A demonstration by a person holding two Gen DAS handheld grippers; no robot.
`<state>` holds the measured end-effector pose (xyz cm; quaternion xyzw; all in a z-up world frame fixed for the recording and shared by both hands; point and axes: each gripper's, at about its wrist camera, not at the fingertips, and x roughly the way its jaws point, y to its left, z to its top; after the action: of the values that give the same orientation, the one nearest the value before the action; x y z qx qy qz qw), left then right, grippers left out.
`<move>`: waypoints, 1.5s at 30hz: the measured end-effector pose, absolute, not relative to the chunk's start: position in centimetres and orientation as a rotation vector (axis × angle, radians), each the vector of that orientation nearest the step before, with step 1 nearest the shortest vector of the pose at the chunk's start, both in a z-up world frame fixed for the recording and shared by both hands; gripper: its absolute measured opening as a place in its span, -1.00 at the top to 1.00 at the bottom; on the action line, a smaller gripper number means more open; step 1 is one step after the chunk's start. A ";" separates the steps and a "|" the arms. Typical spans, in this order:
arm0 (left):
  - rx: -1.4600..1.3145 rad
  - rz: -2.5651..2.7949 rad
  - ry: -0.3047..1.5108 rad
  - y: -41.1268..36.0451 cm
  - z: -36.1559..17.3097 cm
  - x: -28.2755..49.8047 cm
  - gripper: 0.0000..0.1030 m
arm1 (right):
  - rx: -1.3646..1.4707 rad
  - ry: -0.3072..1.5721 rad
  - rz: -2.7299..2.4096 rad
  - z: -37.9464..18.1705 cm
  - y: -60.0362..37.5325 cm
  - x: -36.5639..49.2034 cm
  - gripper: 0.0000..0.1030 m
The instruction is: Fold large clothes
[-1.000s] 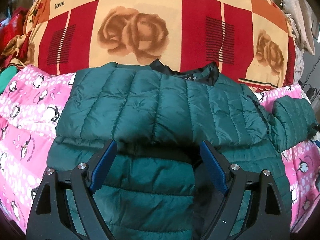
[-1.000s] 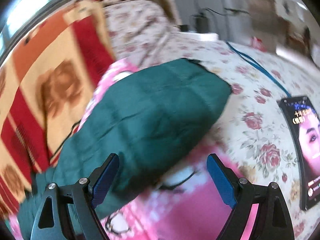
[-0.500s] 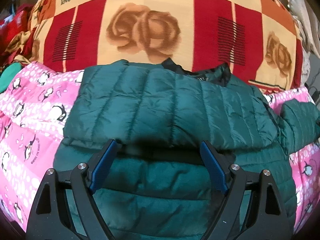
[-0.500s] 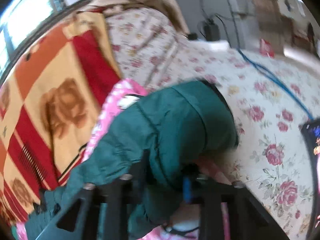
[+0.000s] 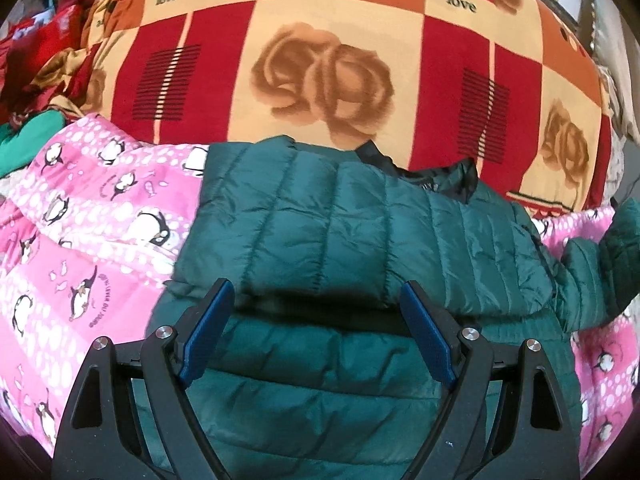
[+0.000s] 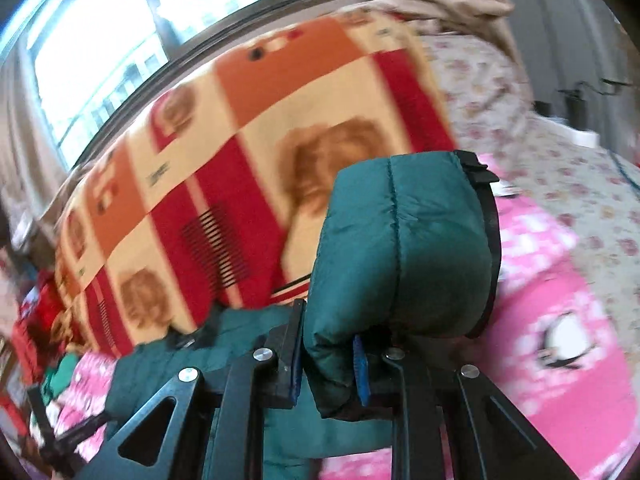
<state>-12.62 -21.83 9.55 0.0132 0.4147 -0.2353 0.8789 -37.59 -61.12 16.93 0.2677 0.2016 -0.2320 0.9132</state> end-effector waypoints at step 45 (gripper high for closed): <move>-0.217 -0.612 0.993 -24.8 9.2 -8.6 -0.66 | 0.416 0.584 -0.271 15.8 -50.7 -32.0 -0.40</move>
<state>-8.61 -24.78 9.21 -0.1024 0.4678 -0.2883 0.8292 -32.02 -50.72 15.83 0.2028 0.2848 -0.1324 0.9275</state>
